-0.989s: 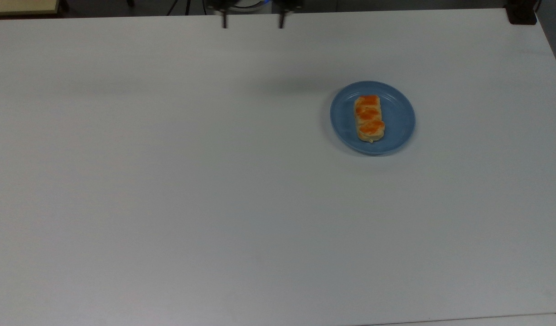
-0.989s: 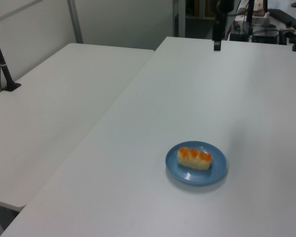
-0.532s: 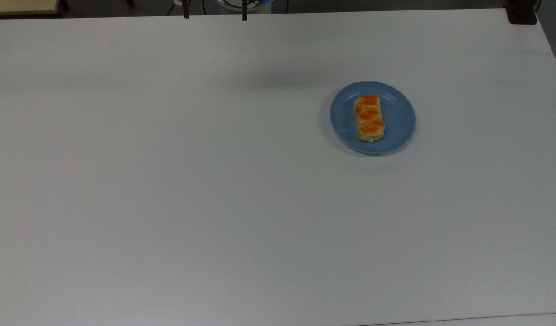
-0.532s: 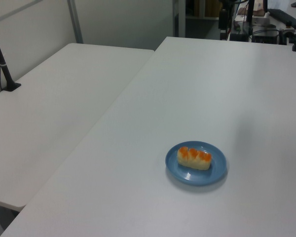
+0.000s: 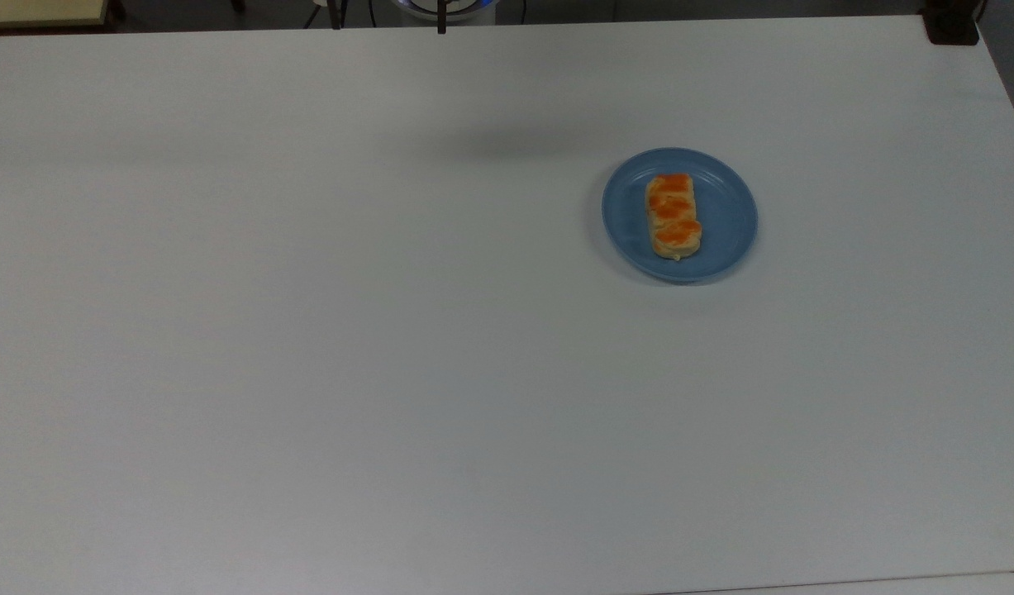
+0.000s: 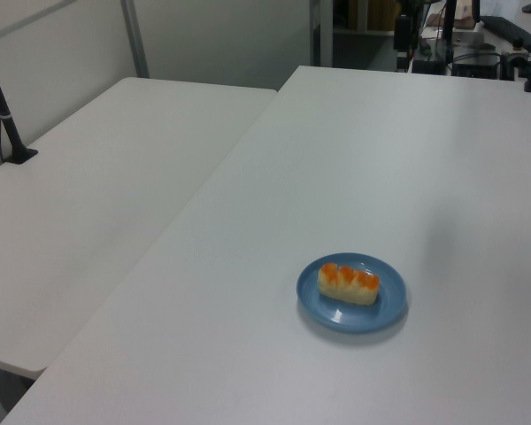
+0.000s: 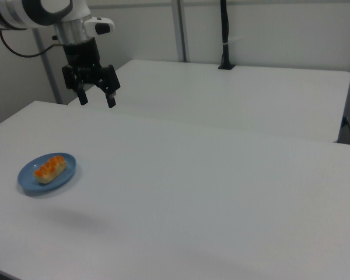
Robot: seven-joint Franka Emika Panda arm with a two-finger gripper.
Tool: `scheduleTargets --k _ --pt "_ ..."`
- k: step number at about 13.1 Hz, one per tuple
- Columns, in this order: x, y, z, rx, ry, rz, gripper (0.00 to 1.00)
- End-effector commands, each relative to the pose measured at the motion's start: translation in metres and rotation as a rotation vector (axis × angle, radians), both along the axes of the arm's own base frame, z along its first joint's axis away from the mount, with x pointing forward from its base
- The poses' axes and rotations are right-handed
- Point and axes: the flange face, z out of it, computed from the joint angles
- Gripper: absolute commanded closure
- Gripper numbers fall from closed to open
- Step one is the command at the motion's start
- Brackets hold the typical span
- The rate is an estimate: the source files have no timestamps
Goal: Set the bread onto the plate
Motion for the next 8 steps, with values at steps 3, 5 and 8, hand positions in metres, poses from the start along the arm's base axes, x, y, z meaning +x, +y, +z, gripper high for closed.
scheduleTargets --k 3,5,8 --pt "-0.0051 -0.0008 0.0016 0.039 0.012 -0.009 0.00" --pt "-0.0043 -0.0006 -0.0001 0.041 0.015 -0.009 0.00" --pt "-0.0044 -0.0006 -0.0002 0.041 0.017 -0.008 0.00"
